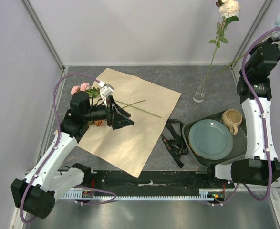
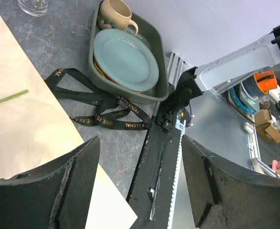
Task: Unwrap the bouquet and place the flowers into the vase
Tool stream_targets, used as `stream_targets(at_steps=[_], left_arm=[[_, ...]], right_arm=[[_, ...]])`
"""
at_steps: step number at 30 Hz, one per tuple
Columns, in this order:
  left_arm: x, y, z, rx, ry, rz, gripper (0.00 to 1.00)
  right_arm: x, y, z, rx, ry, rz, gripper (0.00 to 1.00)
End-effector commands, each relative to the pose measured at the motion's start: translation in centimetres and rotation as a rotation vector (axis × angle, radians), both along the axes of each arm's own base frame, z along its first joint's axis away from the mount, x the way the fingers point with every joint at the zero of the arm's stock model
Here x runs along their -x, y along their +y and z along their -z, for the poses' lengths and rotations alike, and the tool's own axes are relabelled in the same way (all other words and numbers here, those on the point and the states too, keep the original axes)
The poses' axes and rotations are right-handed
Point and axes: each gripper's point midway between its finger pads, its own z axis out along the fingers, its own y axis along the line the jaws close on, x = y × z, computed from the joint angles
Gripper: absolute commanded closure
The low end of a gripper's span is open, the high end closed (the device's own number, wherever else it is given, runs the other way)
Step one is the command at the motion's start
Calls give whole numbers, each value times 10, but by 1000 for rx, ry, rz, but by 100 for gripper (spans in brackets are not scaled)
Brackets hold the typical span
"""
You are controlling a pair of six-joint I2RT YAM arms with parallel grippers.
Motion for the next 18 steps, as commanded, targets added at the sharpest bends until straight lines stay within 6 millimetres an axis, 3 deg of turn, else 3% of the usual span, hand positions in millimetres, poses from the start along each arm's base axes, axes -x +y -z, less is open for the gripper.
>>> stream_targets(at_steps=[1, 8, 18], left_arm=[[2, -1, -6, 11, -49, 22, 25], [1, -2, -5, 10, -48, 24, 24], [-1, -3, -3, 9, -36, 26, 24]], right_arm=[[-10, 11, -38, -12, -137, -80, 100], [-27, 17, -27, -36, -123, -126, 100], [-25, 21, -21, -23, -65, -143, 100]])
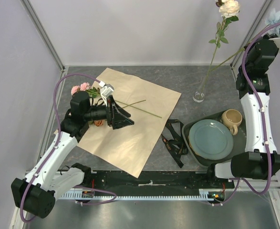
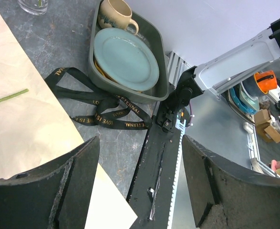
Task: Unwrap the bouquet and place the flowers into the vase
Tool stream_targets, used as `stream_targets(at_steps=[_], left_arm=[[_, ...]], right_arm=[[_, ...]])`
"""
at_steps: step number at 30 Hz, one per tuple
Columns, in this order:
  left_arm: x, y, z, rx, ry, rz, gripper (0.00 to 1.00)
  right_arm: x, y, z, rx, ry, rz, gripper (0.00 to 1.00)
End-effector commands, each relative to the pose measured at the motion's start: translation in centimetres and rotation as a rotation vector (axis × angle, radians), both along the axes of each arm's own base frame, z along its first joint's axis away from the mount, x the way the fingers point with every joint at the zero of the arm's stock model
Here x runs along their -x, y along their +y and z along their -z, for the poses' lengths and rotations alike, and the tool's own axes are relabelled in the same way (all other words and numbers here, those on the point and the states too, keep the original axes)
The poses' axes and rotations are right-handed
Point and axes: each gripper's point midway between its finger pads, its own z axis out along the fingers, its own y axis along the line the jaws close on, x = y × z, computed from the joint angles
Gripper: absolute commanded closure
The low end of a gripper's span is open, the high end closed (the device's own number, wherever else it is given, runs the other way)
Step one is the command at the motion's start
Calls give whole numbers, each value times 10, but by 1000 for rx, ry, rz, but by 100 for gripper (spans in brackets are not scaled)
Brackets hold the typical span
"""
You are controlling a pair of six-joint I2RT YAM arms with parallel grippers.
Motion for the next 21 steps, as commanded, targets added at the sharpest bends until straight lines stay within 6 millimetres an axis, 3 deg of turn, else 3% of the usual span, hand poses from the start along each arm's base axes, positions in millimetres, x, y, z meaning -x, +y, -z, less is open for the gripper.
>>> stream_targets(at_steps=[1, 9, 21], left_arm=[[0, -3, -5, 12, -39, 30, 24], [1, -2, -5, 13, -47, 27, 24], [1, -2, -4, 12, -42, 30, 24]], right_arm=[[8, 8, -27, 17, -56, -36, 100], [-2, 16, -24, 21, -47, -66, 100], [-15, 31, 2, 76, 48, -68, 100]])
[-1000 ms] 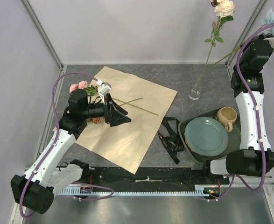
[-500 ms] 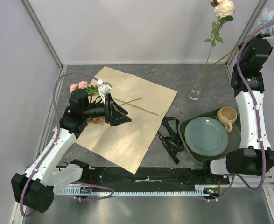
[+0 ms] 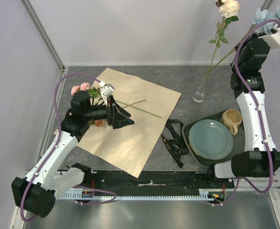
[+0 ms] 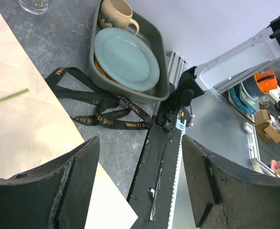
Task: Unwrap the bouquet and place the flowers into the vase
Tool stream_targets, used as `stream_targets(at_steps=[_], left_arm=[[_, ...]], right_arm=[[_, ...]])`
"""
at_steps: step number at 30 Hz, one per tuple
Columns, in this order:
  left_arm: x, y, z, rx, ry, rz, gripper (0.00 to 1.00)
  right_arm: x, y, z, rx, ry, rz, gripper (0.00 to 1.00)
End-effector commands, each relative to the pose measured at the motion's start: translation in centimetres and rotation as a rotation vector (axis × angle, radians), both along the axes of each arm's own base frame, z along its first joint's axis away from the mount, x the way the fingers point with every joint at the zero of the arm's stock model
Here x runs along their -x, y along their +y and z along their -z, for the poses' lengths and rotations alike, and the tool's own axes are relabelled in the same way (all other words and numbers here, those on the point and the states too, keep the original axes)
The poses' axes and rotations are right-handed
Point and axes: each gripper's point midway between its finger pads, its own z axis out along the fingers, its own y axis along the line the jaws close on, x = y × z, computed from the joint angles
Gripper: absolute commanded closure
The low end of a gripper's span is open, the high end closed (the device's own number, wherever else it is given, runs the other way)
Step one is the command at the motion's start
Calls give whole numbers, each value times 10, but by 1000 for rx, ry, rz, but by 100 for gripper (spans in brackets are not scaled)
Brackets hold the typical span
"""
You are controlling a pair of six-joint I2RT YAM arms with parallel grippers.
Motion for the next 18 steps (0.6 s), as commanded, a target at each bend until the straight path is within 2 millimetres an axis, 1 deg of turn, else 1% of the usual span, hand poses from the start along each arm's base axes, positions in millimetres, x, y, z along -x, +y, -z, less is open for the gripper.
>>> stream_targets(at_steps=[1, 2, 3, 7, 8, 11, 16, 18], left_arm=[[3, -1, -6, 14, -47, 29, 24], [2, -1, -6, 14, -48, 28, 24], [3, -2, -6, 14, -47, 29, 24], [2, -1, -5, 13, -44, 28, 24], [3, -2, -5, 12, -45, 31, 24], [3, -2, -5, 13, -44, 32, 24], [2, -2, -5, 13, -45, 30, 24], [2, -1, -5, 12, -47, 28, 24]], right_arm=[[-2, 1, -4, 40, 0, 15, 100], [-3, 1, -1, 42, 7, 15, 100], [-4, 1, -6, 44, -15, 18, 100], [-5, 0, -4, 49, -11, 25, 100], [-4, -1, -8, 51, -19, 28, 100], [-4, -1, -11, 54, -25, 32, 100], [-6, -3, -6, 59, -9, 37, 100], [-7, -2, -8, 62, -13, 37, 100]])
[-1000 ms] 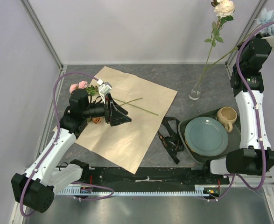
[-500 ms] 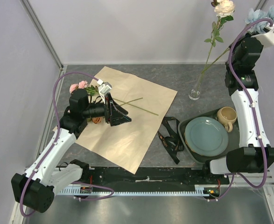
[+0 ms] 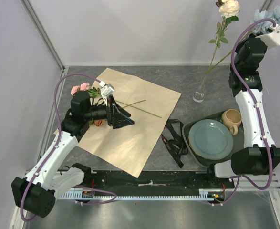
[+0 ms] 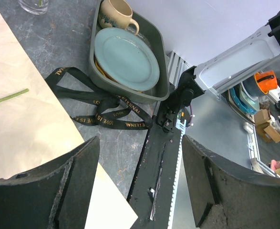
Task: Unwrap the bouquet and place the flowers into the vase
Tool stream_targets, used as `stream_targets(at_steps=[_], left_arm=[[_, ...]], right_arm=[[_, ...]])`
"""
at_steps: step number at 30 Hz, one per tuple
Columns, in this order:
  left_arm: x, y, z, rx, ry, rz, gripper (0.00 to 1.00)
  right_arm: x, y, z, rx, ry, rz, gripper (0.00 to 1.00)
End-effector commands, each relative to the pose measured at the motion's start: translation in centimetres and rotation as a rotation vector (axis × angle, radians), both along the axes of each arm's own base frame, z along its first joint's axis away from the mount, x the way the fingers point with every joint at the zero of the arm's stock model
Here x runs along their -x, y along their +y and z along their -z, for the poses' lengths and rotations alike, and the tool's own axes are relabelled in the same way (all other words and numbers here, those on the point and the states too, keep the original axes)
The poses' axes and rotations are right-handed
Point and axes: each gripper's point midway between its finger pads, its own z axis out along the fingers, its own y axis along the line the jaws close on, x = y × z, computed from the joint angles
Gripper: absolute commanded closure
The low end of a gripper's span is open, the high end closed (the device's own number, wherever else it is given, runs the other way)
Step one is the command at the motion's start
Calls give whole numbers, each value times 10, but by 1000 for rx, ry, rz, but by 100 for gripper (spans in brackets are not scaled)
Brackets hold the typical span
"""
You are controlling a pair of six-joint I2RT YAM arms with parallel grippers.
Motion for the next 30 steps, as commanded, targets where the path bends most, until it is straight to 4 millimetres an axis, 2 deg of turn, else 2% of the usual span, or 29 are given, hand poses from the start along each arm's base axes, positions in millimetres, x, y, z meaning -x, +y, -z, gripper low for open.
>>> stream_targets(at_steps=[1, 7, 11, 26, 30], left_arm=[[2, -2, -5, 11, -43, 29, 24], [2, -2, -4, 12, -42, 31, 24], [2, -2, -4, 12, -42, 29, 24], [2, -1, -4, 11, -46, 26, 24], [2, -1, -5, 11, -47, 25, 24]], right_arm=[[3, -3, -18, 22, -50, 21, 100], [10, -3, -39, 37, -84, 31, 100], [12, -5, -43, 40, -89, 38, 100], [-10, 6, -12, 30, -36, -13, 100], [-16, 10, 5, 27, -10, -17, 100]])
